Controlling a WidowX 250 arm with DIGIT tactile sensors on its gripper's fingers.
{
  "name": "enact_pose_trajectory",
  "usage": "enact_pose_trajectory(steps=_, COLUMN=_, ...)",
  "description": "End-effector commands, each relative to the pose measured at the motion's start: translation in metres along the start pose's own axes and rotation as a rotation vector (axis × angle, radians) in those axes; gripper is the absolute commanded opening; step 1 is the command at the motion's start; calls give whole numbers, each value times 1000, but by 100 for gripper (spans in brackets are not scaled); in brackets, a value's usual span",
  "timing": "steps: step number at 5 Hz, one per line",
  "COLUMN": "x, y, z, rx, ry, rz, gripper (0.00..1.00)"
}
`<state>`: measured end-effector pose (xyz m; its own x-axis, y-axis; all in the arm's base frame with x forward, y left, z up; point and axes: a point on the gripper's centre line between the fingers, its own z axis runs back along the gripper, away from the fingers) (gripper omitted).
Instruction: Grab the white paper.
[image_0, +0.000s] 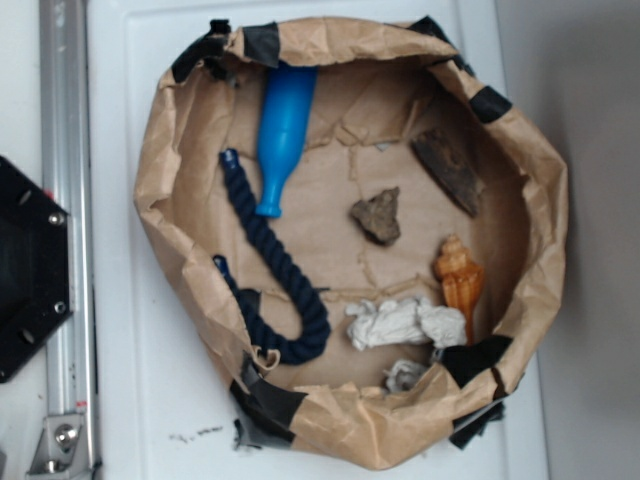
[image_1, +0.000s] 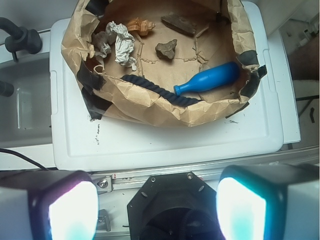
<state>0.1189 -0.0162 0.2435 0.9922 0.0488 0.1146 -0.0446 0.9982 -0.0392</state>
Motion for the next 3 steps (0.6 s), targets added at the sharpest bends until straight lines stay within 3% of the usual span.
enact_pose_trajectory(steps=1, x=0, y=0, z=0, rx=0, ry=0, rz=0, gripper=100)
enact_pose_trajectory(steps=2, x=47, y=20, z=-38, rx=-77, ry=-17, rz=64, gripper=100)
enact_pose_trajectory(steps=3, x=93, y=18, z=-50, rx=-147, ry=-85, rz=124, gripper=100)
